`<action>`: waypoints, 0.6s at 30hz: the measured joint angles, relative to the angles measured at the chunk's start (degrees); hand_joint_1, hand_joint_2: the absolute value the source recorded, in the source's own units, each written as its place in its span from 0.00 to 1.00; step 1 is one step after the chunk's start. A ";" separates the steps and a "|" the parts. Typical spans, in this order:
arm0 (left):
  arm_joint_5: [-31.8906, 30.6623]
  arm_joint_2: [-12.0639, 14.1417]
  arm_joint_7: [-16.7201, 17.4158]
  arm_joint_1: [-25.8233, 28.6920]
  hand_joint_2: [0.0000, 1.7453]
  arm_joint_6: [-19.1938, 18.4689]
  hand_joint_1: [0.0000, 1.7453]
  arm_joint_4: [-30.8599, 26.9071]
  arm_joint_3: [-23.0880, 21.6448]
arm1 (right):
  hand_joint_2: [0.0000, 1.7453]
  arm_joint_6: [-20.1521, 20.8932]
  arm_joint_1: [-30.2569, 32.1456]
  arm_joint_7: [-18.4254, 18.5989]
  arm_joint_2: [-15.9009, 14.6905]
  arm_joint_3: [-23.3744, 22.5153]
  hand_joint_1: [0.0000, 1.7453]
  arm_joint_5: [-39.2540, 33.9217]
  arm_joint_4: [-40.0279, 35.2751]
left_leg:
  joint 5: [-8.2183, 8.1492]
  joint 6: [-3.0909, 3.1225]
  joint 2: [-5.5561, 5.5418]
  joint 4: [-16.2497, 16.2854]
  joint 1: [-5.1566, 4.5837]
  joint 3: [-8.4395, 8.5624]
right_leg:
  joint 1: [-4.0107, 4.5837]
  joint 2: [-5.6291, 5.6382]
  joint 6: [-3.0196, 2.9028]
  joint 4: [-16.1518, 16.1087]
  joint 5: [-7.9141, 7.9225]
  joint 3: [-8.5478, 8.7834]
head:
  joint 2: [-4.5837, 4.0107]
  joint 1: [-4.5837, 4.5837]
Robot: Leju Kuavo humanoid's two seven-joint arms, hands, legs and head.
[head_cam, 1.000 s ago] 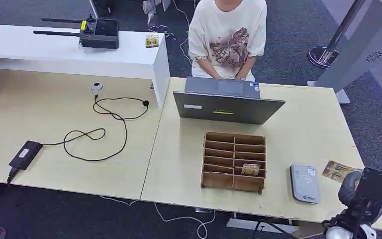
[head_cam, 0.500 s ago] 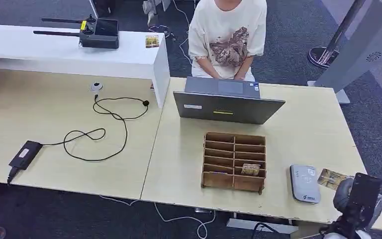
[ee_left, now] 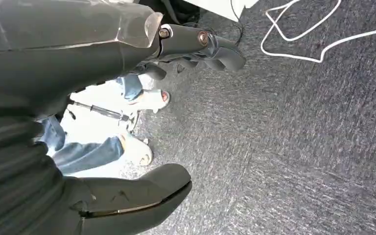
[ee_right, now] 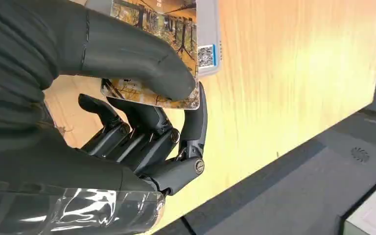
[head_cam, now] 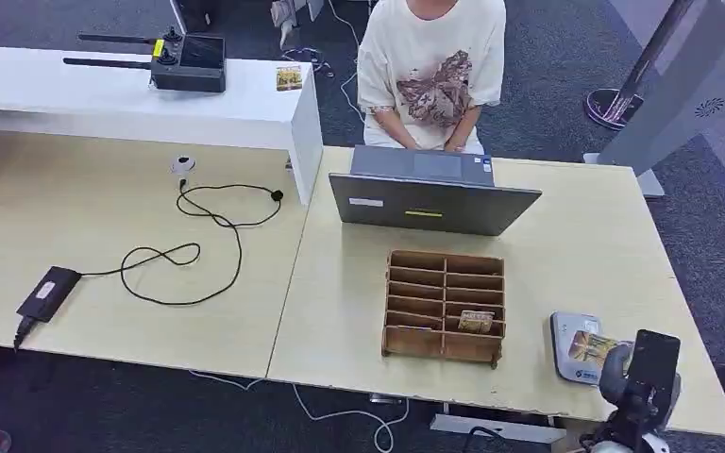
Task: Pass the card to the sensor for recognition and then transmit it.
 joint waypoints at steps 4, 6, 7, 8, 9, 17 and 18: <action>-0.07 0.00 -0.02 0.00 1.00 0.04 0.00 0.00 0.00 | 1.00 -1.09 -0.46 -0.61 -0.63 -0.09 1.00 -1.05 2.43 | 0.00 0.00 0.00 0.00 0.00 0.00 | 0.00 0.00 0.00 0.00 0.00 0.00 | 0.00 0.00; -0.11 0.04 -0.09 0.00 1.00 0.04 0.00 0.00 0.00 | 1.00 -1.53 -0.56 -0.83 -0.90 -0.13 1.00 -1.38 3.32 | 0.00 0.00 0.00 0.00 0.00 0.00 | 0.00 0.00 0.00 0.00 0.00 0.00 | 0.02 0.00; -0.11 0.09 -0.24 0.00 1.00 0.04 0.00 0.00 0.00 | 1.00 -1.81 -0.65 -1.01 -1.11 -0.20 1.00 -1.64 3.82 | 0.00 0.00 0.00 0.00 0.00 0.00 | 0.00 0.00 0.00 0.00 0.00 0.00 | 0.00 -0.02; -0.13 0.13 -0.28 0.00 1.00 0.04 0.00 0.00 0.00 | 1.00 -1.99 -0.73 -1.05 -1.18 -0.28 1.00 -1.66 4.26 | 0.00 0.00 0.00 0.00 0.00 0.00 | 0.00 0.00 0.00 0.00 0.00 0.00 | 0.00 0.00; -0.13 0.17 -0.33 0.00 1.00 0.04 0.00 0.00 0.00 | 1.00 -2.36 -0.76 -1.14 -1.29 -0.37 1.00 -1.64 4.65 | 0.00 0.00 0.00 0.00 0.00 0.00 | 0.00 0.00 0.00 0.00 0.00 0.00 | 0.00 0.00; -0.20 0.37 -0.35 0.00 1.00 0.04 0.00 0.00 0.00 | 1.00 -3.82 -1.32 -1.16 -2.42 -1.14 1.00 -0.76 7.69 | 0.00 0.00 0.00 0.00 0.00 0.00 | 0.00 0.00 0.00 0.00 0.00 0.00 | 0.02 0.00; -0.20 0.37 -0.35 0.00 1.00 0.04 0.00 0.00 0.00 | 1.00 -3.89 -1.41 -1.16 -2.49 -1.16 1.00 -0.72 8.00 | 0.00 0.00 0.00 0.00 0.00 0.00 | 0.00 0.00 0.00 0.00 0.00 0.00 | 0.00 -0.02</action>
